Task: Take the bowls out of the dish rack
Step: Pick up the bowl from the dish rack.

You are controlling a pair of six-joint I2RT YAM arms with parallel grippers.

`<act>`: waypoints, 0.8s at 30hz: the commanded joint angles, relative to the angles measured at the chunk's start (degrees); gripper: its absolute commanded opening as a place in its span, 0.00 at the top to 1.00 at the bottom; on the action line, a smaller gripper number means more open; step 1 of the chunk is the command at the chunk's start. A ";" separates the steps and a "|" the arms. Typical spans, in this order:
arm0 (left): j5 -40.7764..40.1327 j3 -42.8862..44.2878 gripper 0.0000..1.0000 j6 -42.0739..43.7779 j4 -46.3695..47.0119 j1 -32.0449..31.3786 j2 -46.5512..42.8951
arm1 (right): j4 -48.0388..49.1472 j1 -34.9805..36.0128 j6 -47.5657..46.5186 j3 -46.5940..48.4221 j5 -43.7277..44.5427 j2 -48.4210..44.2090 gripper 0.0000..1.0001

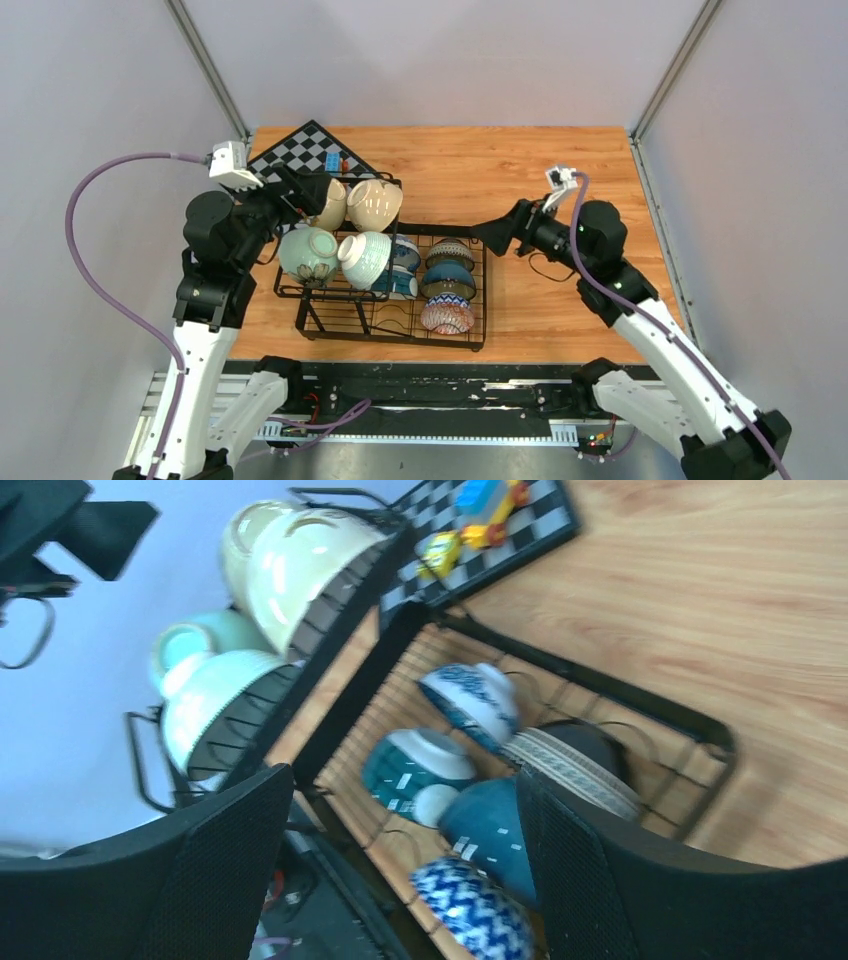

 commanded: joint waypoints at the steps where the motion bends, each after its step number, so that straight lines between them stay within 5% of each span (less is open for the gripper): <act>1: 2.05 0.15 0.00 2.30 0.77 -0.28 -0.87 | 11.98 2.60 9.18 4.65 -11.15 5.99 0.16; 10: 0.00 0.38 0.00 2.51 -0.64 -3.09 -0.58 | 31.10 6.18 26.74 8.17 -8.06 20.61 0.30; 24: -0.41 0.18 0.00 2.67 -1.29 -4.54 -0.92 | 35.27 10.58 36.00 13.68 -8.47 35.12 0.38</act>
